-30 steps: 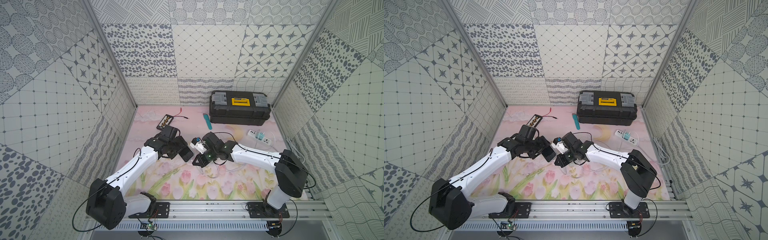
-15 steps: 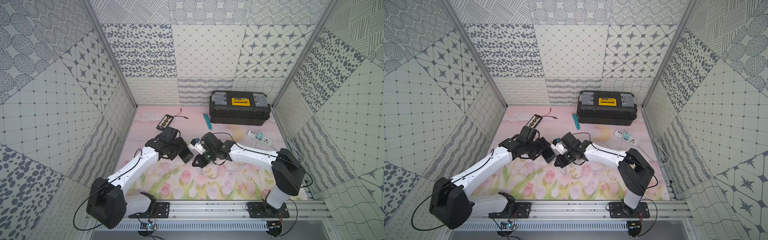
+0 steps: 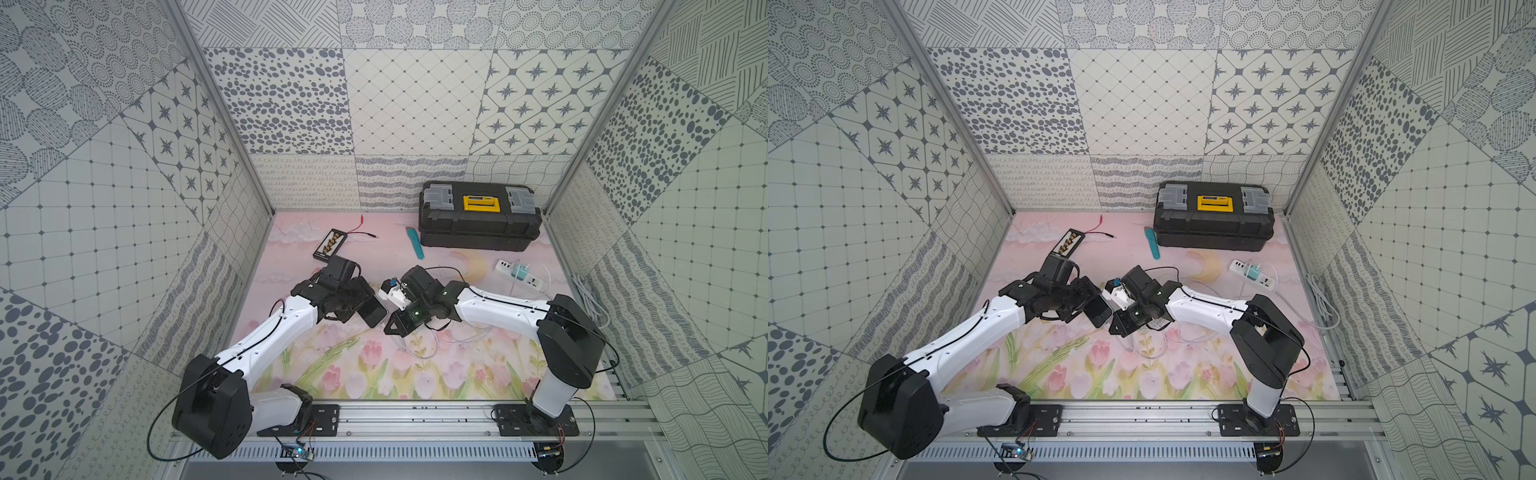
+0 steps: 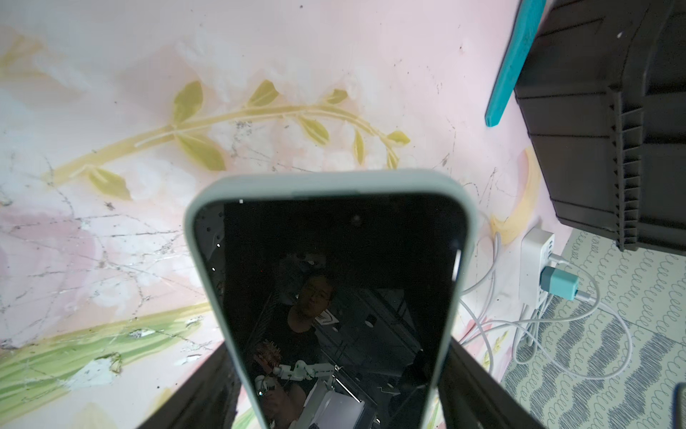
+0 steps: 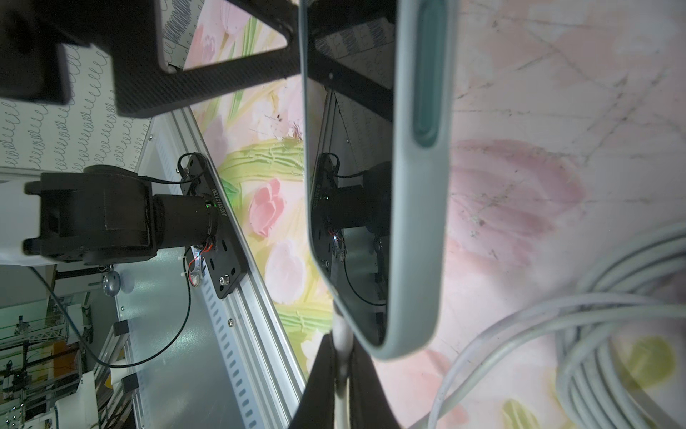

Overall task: Plug the charging cable into the phone
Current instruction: Insert the charging cable into the phone.

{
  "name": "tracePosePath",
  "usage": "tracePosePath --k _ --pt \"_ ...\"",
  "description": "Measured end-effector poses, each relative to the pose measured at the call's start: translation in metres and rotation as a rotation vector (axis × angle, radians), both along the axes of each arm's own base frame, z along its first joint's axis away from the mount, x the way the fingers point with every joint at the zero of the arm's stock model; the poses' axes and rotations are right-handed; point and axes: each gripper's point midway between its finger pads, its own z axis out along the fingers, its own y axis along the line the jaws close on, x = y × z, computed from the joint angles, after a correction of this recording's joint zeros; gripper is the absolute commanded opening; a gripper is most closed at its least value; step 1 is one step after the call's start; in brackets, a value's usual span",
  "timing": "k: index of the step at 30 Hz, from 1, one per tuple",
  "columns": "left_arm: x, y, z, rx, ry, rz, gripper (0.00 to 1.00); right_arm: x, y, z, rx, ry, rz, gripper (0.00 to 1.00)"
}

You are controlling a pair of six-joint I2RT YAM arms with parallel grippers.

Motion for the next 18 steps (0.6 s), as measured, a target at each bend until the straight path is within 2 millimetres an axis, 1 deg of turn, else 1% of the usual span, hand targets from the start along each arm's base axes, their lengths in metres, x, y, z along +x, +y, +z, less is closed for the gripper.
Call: tracePosePath --k 10,18 --pt "0.0027 -0.0017 0.0041 -0.006 -0.024 -0.006 0.0 0.0053 -0.0021 0.0 0.002 0.026 -0.007 0.0" --pt "0.0029 -0.0077 -0.0016 0.002 -0.01 -0.034 0.0 0.0062 -0.0033 0.0 0.007 0.028 0.003 0.0"
